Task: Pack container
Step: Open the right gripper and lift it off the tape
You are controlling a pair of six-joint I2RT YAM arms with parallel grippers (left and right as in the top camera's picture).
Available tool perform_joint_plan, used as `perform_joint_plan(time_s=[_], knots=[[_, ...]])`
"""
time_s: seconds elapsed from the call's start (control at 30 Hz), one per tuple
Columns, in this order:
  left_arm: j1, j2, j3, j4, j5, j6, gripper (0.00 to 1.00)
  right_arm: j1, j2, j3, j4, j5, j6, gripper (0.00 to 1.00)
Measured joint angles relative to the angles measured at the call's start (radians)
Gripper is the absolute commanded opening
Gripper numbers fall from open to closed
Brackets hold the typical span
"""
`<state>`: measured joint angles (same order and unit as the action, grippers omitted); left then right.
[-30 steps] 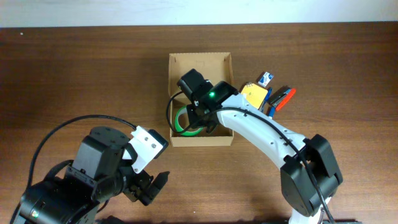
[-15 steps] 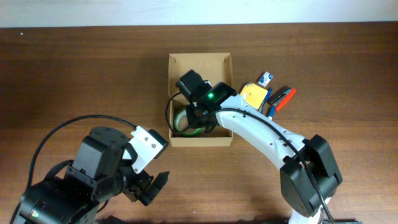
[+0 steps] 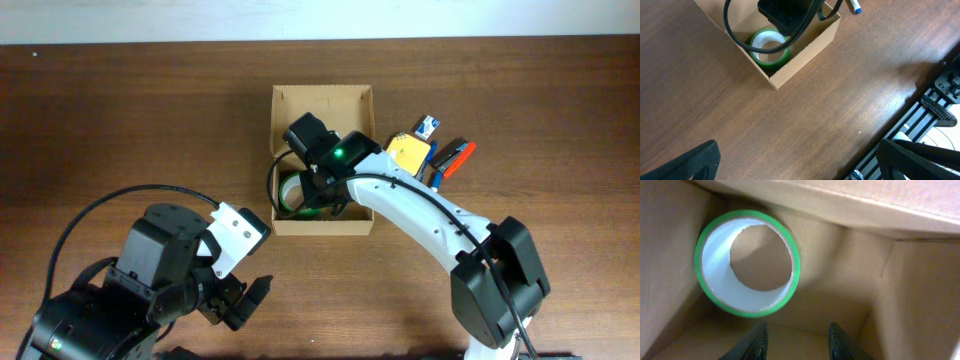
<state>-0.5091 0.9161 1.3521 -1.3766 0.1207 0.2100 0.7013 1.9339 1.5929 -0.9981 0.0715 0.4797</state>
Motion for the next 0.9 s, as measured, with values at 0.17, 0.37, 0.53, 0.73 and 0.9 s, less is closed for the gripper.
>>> perform_joint_plan(time_s=[0.17, 0.37, 0.53, 0.73, 0.9], knots=[[0.000, 0.000, 0.000, 0.000, 0.000, 0.000, 1.00, -0.006, 0.001, 0.085, -0.040, 0.003, -0.059, 0.40], [0.000, 0.000, 0.000, 0.000, 0.000, 0.000, 1.00, -0.073, 0.000, 0.150, -0.087, 0.009, -0.094, 0.40], [0.000, 0.000, 0.000, 0.000, 0.000, 0.000, 1.00, -0.161, -0.005, 0.152, -0.100, 0.009, -0.108, 0.40], [0.000, 0.000, 0.000, 0.000, 0.000, 0.000, 1.00, -0.171, -0.006, 0.152, -0.100, -0.017, -0.164, 0.38], [0.000, 0.000, 0.000, 0.000, 0.000, 0.000, 1.00, -0.118, -0.006, 0.151, -0.096, -0.027, -0.220, 0.38]])
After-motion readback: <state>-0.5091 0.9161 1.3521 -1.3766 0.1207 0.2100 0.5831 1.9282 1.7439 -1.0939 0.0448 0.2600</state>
